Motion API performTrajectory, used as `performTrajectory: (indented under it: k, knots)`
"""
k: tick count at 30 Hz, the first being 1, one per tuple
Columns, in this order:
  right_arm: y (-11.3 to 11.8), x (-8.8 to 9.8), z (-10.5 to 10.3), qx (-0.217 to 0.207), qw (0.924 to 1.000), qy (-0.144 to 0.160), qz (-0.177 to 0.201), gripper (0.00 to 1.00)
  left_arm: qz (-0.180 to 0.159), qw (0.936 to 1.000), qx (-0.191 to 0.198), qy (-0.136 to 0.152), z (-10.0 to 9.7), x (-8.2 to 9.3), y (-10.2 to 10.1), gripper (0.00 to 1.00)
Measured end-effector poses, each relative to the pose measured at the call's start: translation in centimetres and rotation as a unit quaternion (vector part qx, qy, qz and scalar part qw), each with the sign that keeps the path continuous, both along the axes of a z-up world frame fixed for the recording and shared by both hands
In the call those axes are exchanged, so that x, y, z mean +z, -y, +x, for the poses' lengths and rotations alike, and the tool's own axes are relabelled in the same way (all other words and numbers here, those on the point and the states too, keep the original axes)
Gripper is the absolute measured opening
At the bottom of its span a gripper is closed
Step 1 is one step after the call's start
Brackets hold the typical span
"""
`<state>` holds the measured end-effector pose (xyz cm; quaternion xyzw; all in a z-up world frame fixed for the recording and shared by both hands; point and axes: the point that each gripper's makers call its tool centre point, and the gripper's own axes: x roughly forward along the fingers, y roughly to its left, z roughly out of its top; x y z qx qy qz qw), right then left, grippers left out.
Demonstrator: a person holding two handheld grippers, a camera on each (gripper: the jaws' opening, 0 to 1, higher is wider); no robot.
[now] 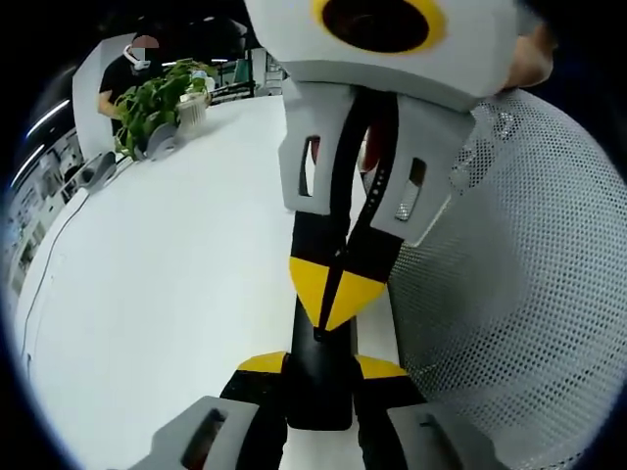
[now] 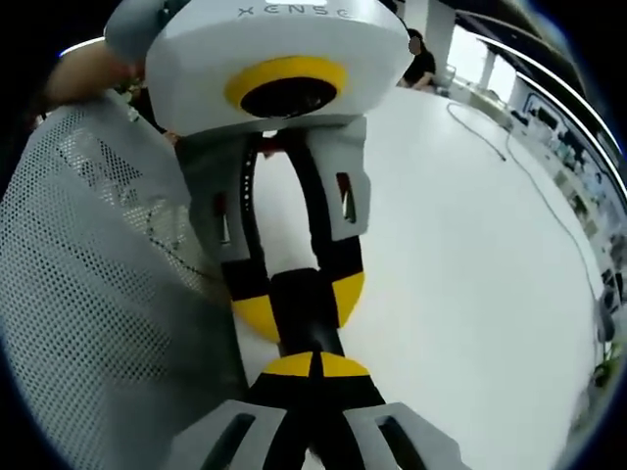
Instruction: Press the specified remote control buttons in sequence, fully releasing each button before pressing the next.
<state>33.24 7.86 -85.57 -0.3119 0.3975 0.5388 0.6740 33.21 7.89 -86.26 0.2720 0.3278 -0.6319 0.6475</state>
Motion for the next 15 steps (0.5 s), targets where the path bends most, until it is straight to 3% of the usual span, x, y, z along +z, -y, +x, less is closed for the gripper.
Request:
performTrajectory:
  k: [10,15]
  knots:
    - [-0.12,-0.04,0.42,0.013,0.9995,0.027,-0.011,0.0,-0.004,1.0,0.004,-0.001,0.09,-0.02,-0.01,0.25]
    - [-0.05,0.07,0.47,0.017,0.9996,0.021,0.001,0.0,-0.003,1.0,0.002,0.001,0.1,-0.04,0.0,0.25]
